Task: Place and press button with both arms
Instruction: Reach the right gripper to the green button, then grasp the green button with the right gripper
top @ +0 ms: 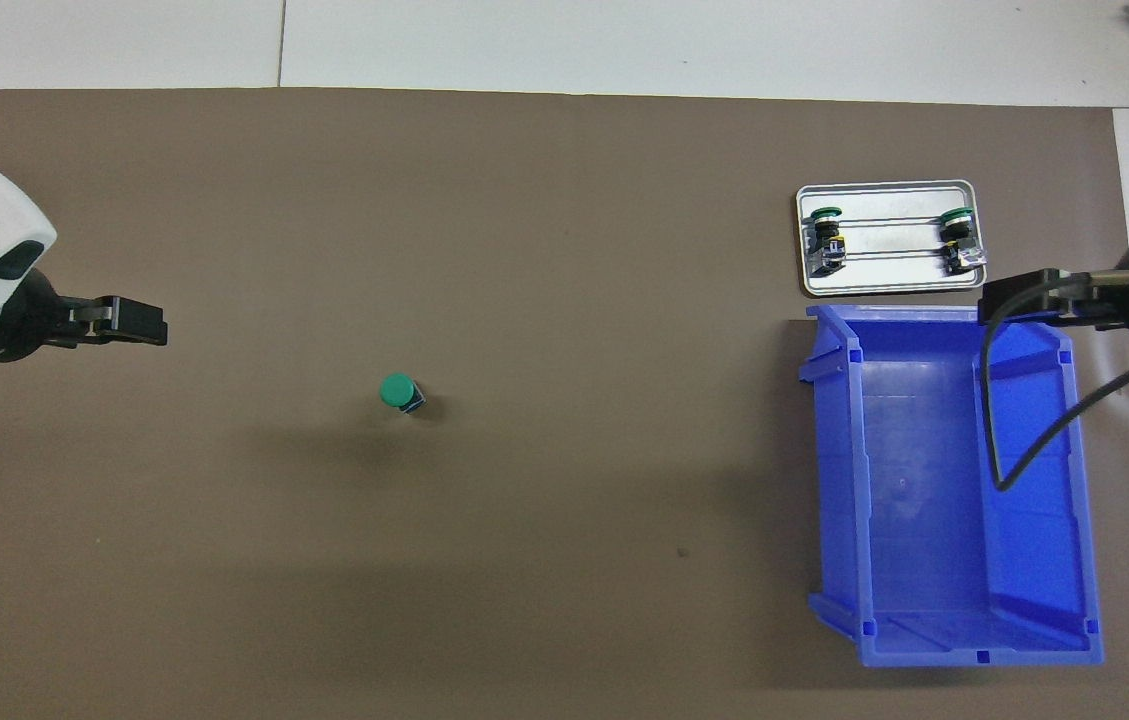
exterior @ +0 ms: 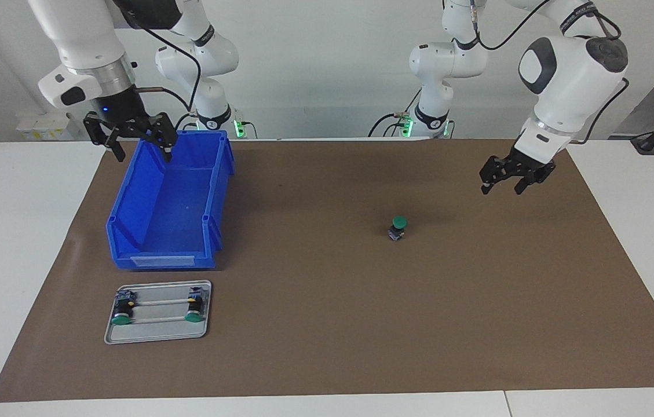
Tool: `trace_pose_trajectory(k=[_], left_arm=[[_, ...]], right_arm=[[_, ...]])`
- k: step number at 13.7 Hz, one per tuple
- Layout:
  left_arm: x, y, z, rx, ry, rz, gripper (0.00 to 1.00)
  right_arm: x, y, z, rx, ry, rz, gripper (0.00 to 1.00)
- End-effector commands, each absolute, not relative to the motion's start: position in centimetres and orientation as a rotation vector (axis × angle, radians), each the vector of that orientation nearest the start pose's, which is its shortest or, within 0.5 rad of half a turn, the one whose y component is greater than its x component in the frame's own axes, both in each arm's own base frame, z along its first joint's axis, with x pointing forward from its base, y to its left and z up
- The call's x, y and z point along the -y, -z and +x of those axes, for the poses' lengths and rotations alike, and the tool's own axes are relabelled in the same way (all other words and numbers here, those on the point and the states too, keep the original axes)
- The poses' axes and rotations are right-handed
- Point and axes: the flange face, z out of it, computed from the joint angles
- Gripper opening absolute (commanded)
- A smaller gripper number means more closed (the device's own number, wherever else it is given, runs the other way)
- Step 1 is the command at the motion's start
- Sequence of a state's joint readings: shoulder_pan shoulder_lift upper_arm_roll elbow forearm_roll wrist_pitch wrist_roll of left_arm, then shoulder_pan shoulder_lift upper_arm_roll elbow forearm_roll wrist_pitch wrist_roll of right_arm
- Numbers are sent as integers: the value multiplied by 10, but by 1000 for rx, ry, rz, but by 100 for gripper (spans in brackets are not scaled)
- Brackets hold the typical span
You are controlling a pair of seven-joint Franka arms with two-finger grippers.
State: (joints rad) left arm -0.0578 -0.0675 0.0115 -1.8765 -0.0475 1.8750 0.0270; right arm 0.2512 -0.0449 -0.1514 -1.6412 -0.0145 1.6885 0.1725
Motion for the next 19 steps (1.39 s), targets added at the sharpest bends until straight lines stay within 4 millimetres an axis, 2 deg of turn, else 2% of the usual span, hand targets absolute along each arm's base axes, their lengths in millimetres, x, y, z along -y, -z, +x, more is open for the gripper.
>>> trace_pose_trajectory(k=[1,2,3,5,6,7,8,9,11,12,13,15,17,19], left_arm=[[29,-567,530,-157,120,-3125,91],[27,-566,525,-148,75,-3126,97],[28,-569,520,-140,56,-3126,99],[20,-572,516,-83,39,-3128,99],[15,-574,512,-58,15,-3129,99],[1,-572,510,-23,7,-3130,99],[-1,-573,509,-20,14,-3129,99],[2,-573,510,-27,17,-3129,99],[6,-573,510,-37,31,-3129,99],[8,-572,510,-37,29,-3129,99],[8,-573,510,-37,29,-3129,99],[1,-573,510,-34,29,-3128,99],[1,-574,511,-32,33,-3129,99],[6,-574,517,-40,103,-3127,99]], right_arm=[[-142,-599,566,-272,181,-3073,100],[-176,-583,573,-320,174,-3061,100],[-222,-573,580,-397,182,-3040,100],[-295,-532,598,-526,176,-3041,100],[-346,-511,596,-586,207,-3005,100],[-381,-486,591,-662,216,-2975,100],[-418,-468,581,-687,234,-2944,100],[-443,-449,576,-742,233,-2925,100],[-511,-407,561,-803,250,-2896,100],[-523,-397,559,-806,261,-2879,100],[-527,-393,560,-799,274,-2865,100],[-559,-374,537,-726,284,-2849,100],[-563,-376,534,-708,298,-2836,100],[-565,-363,528,-693,298,-2859,95]])
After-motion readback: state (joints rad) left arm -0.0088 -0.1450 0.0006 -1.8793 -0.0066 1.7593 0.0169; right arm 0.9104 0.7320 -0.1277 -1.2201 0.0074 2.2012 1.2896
